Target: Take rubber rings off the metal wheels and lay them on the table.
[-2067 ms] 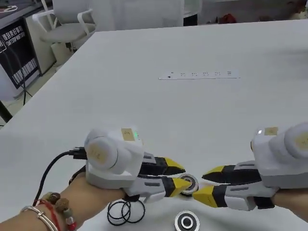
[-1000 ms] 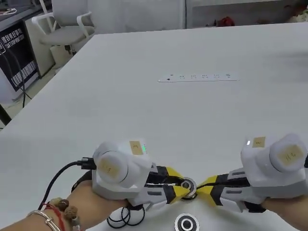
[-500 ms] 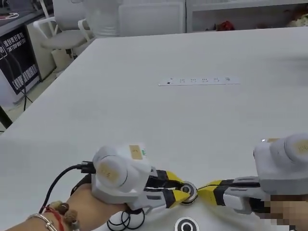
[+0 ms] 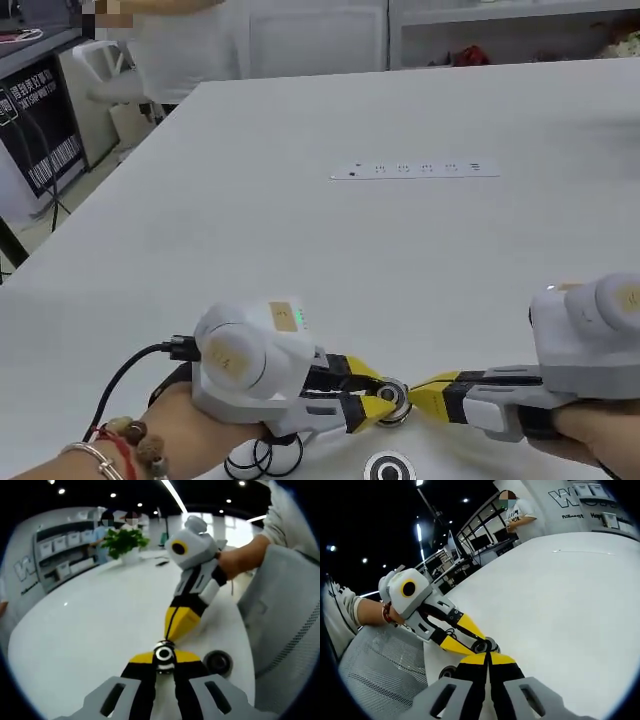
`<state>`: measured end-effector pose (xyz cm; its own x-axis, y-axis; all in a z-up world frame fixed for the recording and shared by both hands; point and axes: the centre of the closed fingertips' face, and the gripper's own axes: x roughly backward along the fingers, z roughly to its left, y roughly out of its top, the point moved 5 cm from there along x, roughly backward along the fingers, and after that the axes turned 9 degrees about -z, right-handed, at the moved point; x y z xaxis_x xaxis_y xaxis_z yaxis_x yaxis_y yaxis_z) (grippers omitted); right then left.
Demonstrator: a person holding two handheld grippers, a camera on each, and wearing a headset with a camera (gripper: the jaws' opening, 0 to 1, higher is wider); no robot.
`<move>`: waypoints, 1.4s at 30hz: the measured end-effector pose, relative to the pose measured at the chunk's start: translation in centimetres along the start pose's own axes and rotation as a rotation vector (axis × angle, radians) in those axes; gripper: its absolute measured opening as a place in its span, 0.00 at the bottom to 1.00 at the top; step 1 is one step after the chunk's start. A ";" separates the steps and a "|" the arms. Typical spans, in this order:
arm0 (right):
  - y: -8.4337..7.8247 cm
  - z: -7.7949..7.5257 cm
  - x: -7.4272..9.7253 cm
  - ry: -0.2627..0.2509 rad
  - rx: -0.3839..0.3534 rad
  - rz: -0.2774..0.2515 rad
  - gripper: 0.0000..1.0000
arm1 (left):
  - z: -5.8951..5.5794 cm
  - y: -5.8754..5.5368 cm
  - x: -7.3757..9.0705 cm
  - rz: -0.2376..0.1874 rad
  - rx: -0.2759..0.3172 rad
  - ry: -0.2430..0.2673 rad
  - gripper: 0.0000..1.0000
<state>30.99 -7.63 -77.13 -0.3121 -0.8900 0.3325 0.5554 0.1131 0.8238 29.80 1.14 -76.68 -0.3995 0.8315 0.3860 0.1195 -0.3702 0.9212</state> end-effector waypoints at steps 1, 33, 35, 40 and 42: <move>0.0 0.1 0.0 0.001 0.002 0.000 0.00 | 0.0 0.0 0.0 0.000 0.000 0.000 0.13; 1.1 1.8 -0.7 0.061 0.111 0.021 0.00 | -0.2 0.0 0.0 0.000 -0.007 0.006 0.13; 1.1 1.7 -0.6 0.055 0.111 0.023 0.00 | -0.2 0.0 0.0 0.000 -0.011 0.004 0.13; 1.4 1.4 0.0 0.053 0.077 0.007 0.00 | -0.1 0.0 0.0 0.003 0.026 0.014 0.14; 1.4 1.4 0.1 0.052 0.069 0.006 0.00 | -0.1 0.0 0.0 0.010 0.041 0.013 0.14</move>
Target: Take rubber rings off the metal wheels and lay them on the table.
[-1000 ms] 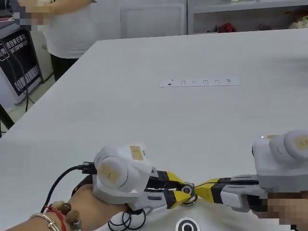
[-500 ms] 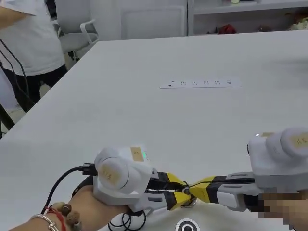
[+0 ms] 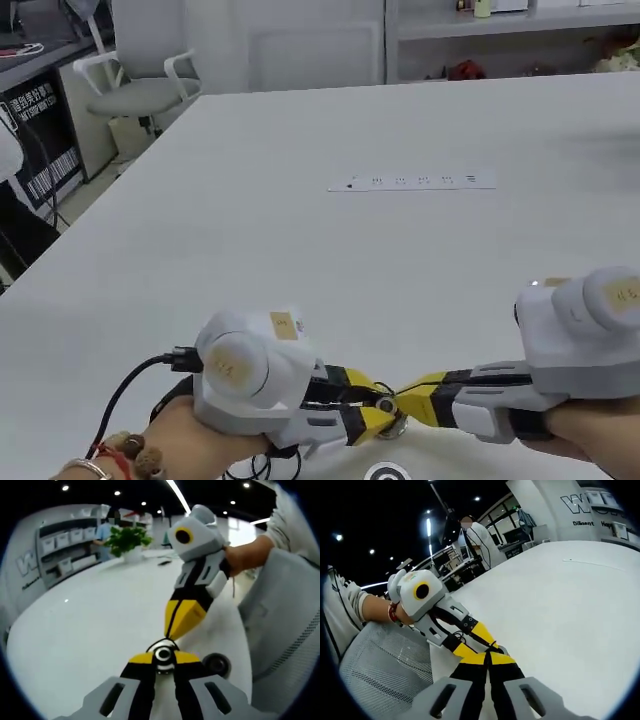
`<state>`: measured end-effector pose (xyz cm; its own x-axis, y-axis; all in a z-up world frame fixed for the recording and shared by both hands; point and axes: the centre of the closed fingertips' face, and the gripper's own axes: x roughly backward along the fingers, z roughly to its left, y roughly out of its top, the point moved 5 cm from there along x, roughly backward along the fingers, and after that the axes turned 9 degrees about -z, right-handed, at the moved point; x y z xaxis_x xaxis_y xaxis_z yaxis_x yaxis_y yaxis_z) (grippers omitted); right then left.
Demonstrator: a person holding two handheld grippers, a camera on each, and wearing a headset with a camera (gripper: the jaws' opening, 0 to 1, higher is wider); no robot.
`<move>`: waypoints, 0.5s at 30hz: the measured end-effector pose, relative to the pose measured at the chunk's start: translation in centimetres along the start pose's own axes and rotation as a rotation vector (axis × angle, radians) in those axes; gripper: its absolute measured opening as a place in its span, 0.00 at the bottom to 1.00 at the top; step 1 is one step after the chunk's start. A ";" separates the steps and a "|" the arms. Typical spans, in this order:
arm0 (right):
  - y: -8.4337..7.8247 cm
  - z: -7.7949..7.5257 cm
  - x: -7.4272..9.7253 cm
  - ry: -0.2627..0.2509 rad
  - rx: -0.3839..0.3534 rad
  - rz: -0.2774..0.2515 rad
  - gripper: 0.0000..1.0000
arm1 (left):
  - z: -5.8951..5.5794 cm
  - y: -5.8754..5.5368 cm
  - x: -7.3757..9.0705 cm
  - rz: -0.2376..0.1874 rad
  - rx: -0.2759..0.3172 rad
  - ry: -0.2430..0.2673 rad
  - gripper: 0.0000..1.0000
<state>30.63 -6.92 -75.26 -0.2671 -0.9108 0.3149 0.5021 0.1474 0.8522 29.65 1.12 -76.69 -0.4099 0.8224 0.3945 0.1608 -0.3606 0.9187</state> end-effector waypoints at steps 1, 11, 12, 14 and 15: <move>0.0 0.0 0.0 -0.001 0.001 0.001 0.00 | 0.0 0.0 0.1 0.004 -0.001 -0.005 0.15; 0.3 0.2 1.3 -0.011 -0.014 -0.008 0.00 | -0.4 1.4 0.7 0.021 -0.020 -0.027 0.26; 0.4 0.2 1.4 -0.013 -0.017 -0.011 0.00 | -0.6 1.8 0.9 0.018 -0.021 -0.025 0.29; 0.7 0.2 2.0 -0.019 -0.050 -0.031 0.00 | -0.9 2.6 1.2 0.006 -0.035 -0.035 0.29; 0.9 0.1 2.4 -0.026 -0.055 -0.037 0.00 | -1.0 2.9 1.4 0.006 -0.041 -0.039 0.29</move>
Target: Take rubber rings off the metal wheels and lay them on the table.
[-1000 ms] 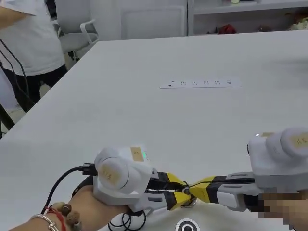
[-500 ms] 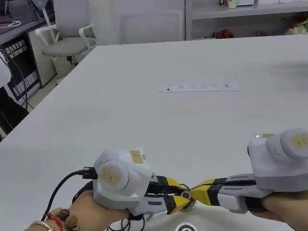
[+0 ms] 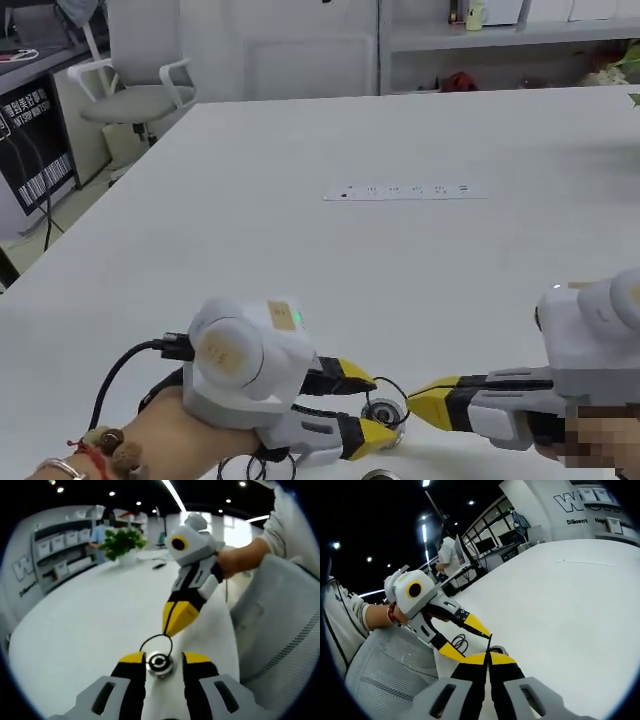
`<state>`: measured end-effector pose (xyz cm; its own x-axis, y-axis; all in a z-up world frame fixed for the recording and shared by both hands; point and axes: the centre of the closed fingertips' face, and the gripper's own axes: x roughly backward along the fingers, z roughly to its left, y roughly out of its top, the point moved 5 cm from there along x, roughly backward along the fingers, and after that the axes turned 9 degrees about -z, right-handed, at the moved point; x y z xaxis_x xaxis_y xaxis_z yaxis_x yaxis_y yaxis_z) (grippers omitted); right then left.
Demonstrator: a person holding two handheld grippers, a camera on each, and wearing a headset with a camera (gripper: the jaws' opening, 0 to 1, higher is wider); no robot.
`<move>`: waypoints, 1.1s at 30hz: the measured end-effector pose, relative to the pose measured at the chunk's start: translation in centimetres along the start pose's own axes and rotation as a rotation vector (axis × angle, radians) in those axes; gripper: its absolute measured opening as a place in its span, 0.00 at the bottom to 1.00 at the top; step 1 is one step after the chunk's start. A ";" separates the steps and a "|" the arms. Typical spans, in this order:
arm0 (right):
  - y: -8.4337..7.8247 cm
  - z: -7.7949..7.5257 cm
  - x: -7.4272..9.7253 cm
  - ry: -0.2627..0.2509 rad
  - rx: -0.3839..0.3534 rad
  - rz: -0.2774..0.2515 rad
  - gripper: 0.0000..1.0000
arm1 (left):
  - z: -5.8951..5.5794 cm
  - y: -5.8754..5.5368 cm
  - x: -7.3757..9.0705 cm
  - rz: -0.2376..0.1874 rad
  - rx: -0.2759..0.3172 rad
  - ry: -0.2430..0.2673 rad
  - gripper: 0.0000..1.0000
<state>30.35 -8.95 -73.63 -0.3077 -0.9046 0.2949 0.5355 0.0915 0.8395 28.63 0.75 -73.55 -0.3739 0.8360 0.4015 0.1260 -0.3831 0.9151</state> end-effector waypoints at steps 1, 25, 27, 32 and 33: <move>0.1 0.0 0.3 -0.004 0.000 -0.004 0.00 | -0.1 0.4 0.2 -0.004 -0.006 -0.001 0.30; 2.1 3.7 7.2 -0.073 -0.056 -0.103 0.00 | -1.8 5.6 8.7 -0.054 -0.066 0.083 0.74; 2.2 4.1 7.4 -0.070 -0.060 -0.109 0.00 | -1.9 5.8 9.7 -0.054 -0.082 0.098 0.77; 2.9 5.1 7.3 -0.066 -0.056 -0.120 0.00 | -2.0 6.0 12.7 -0.066 -0.095 0.143 0.87; 3.0 5.1 7.2 -0.065 -0.056 -0.121 0.00 | -2.0 5.9 12.9 -0.065 -0.095 0.148 0.88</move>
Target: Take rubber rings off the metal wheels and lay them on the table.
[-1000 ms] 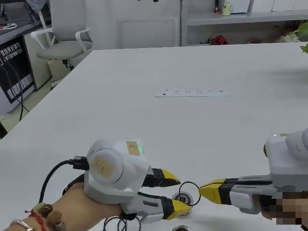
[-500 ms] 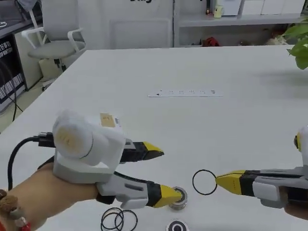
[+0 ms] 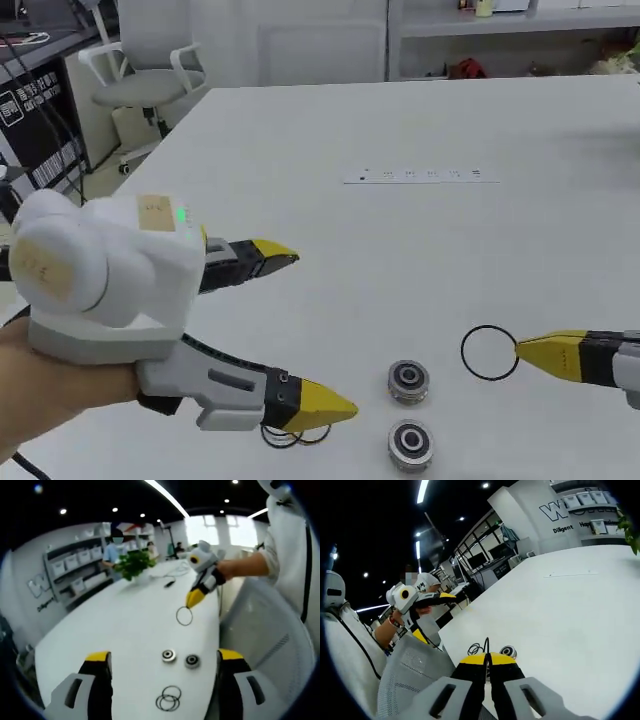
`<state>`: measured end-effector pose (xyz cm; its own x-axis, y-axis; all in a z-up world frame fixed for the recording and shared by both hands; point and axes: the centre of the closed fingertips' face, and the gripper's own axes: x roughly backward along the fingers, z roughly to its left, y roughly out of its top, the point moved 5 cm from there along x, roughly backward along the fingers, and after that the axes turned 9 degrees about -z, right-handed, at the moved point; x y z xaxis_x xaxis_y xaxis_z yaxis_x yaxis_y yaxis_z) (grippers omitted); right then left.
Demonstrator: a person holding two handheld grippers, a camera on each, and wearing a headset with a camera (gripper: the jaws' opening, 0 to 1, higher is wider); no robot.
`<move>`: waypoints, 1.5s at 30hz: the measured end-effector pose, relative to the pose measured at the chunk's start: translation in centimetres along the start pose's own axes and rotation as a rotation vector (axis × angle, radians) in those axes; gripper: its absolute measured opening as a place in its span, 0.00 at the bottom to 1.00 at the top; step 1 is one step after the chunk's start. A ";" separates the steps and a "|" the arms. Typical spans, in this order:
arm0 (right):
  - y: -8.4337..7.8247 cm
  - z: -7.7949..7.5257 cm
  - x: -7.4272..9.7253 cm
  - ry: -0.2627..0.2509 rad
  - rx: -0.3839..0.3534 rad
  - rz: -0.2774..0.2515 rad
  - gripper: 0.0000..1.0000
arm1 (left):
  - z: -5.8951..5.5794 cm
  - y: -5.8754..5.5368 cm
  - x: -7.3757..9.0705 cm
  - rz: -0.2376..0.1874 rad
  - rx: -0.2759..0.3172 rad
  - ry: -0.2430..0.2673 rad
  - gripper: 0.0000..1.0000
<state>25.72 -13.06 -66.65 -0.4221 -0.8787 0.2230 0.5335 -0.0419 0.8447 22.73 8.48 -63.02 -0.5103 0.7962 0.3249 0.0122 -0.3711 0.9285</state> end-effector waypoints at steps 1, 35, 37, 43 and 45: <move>0.1 0.2 -0.1 0.003 0.000 -0.003 0.00 | 0.2 0.0 0.5 -0.001 -0.001 0.018 0.89; 1.2 7.9 -11.5 0.100 0.096 0.101 0.00 | 5.0 -8.0 14.6 -0.081 0.174 0.252 1.00; 0.9 8.0 -12.2 0.100 0.093 0.109 0.00 | 5.3 -8.4 14.8 -0.085 0.181 0.248 1.00; -0.6 8.0 -13.7 0.091 0.087 0.156 0.00 | 6.3 -10.0 14.7 -0.070 0.192 0.230 1.00; -1.3 7.9 -14.1 0.090 0.079 0.176 0.00 | 6.4 -10.5 14.6 -0.062 0.195 0.219 1.00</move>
<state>25.17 3.17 -67.08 -0.2583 -0.9084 0.3288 0.5323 0.1502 0.8331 20.70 27.06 -66.92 -0.6885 0.6844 0.2400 0.1294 -0.2097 0.9692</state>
